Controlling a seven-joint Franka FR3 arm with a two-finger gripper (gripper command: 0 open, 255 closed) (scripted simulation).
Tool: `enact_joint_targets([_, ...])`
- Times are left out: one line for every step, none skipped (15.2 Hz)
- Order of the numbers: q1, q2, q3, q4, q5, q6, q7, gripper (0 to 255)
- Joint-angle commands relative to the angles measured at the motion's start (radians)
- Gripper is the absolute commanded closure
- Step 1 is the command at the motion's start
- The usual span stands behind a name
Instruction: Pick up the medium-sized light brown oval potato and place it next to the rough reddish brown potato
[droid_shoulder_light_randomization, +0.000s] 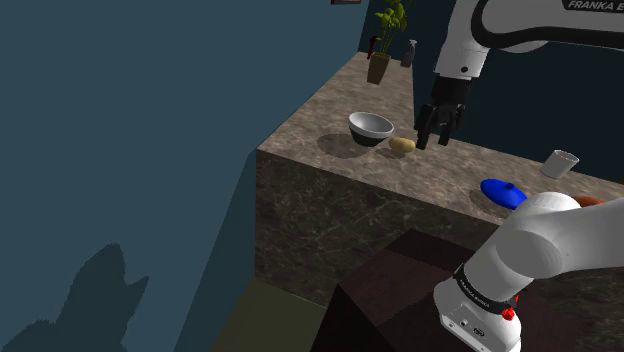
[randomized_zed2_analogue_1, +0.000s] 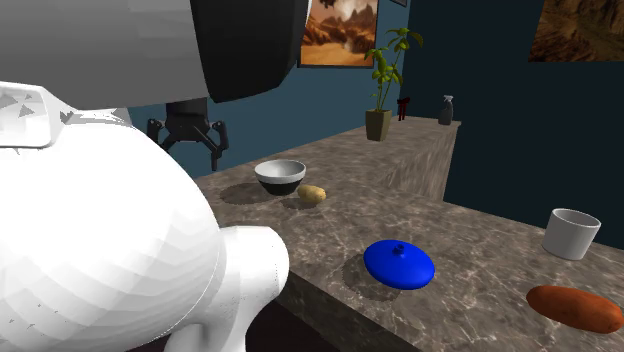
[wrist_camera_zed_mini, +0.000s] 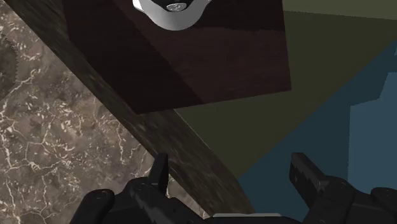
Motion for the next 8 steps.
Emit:
enact_joint_targets([0.0,0.0,0.0,0.0,0.0,0.0,0.0,0])
enact_joint_targets([-0.004,0.012,-0.02,-0.006,-0.02,0.018,-0.034,0])
enact_joint_targets([-0.008,0.026,-0.04,-0.01,-0.039,0.037,-0.068,0])
enact_joint_targets([-0.012,0.042,-0.061,-0.013,-0.058,0.056,-0.102,0])
enact_joint_targets([-0.016,0.059,-0.081,-0.014,-0.076,0.076,-0.135,0])
enact_joint_targets([-0.02,0.078,-0.101,-0.014,-0.093,0.096,-0.168,0])
enact_joint_targets([-0.023,0.098,-0.121,-0.013,-0.109,0.117,-0.201,0])
enact_joint_targets([-0.026,0.12,-0.141,-0.01,-0.124,0.138,-0.233,0])
